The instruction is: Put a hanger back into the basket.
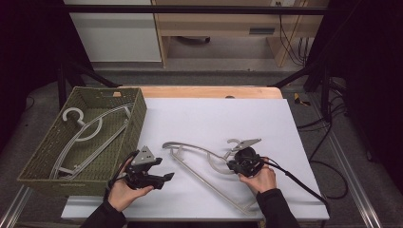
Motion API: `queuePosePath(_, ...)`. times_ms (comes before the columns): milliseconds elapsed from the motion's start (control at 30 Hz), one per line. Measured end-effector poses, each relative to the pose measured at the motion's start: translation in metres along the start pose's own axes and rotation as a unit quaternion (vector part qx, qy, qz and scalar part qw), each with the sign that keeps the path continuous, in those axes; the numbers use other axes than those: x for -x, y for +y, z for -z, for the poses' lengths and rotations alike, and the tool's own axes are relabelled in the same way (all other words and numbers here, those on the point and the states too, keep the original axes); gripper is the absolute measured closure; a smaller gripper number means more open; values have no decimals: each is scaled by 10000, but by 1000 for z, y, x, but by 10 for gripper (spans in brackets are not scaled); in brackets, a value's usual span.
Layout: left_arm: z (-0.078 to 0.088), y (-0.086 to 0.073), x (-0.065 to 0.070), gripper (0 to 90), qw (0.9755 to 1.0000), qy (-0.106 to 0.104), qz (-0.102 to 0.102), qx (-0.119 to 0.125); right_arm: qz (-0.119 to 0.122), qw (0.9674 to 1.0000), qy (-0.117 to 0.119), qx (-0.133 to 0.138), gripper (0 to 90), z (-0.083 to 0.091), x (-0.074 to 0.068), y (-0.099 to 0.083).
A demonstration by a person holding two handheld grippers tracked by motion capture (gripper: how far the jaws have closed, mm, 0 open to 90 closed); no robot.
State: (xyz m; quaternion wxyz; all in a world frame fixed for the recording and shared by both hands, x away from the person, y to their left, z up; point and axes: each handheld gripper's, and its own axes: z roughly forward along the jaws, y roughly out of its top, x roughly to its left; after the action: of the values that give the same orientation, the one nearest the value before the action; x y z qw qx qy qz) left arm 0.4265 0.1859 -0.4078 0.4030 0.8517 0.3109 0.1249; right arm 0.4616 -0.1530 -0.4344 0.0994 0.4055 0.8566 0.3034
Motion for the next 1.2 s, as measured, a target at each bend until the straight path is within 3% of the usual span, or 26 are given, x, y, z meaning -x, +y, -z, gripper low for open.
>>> queuePosePath(33, 0, 0, 0, 299, 10000, 0, 0, 0, 0, 10000, 0, 0, 840, 0, 0, 0)
queuePosePath(67, 0, 4, 1, 298, 10000, -4, -48, -26, 155, 9998, 84, 58, 840, 3, -1, -1)
queuePosePath(200, 0, 20, 5, 298, 9993, -37, -318, -190, 178, 9996, 212, 89, 839, 9, -6, 1)
queuePosePath(233, 0, 23, 5, 298, 9990, -71, -370, -257, 311, 9991, 257, 148, 839, 10, -5, 1)
queuePosePath(400, -3, 39, 13, 293, 9965, -159, -669, -481, 471, 9975, 466, 246, 839, 22, -13, 3)
queuePosePath(567, -2, 52, 20, 292, 9914, -166, -1098, -696, 749, 9945, 654, 335, 838, 34, -26, 5)
queuePosePath(667, -2, 59, 22, 299, 9877, -277, -1309, -807, 877, 9923, 798, 370, 838, 40, -33, 5)
queuePosePath(867, -8, 66, 26, 333, 9770, -594, -1695, -1145, 1134, 9886, 921, 359, 838, 49, -47, 5)
queuePosePath(1000, -17, 63, 30, 371, 9641, -800, -2083, -1437, 1238, 9869, 983, 318, 838, 50, -53, 6)
queuePosePath(1033, -20, 61, 31, 383, 9620, -844, -2132, -1485, 1217, 9869, 1013, 319, 838, 50, -54, 7)
queuePosePath(1067, -23, 59, 32, 401, 9580, -839, -2253, -1563, 1250, 9861, 1042, 348, 838, 49, -55, 7)
queuePosePath(1100, -23, 59, 32, 424, 9580, -839, -2253, -1563, 1284, 9858, 1030, 322, 838, 50, -55, 8)
queuePosePath(1133, -27, 58, 33, 446, 9529, -768, -2426, -1647, 1282, 9857, 1037, 333, 838, 49, -56, 8)
queuePosePath(1200, -32, 56, 31, 503, 9512, -743, -2472, -1690, 1280, 9857, 1054, 312, 838, 48, -56, 8)
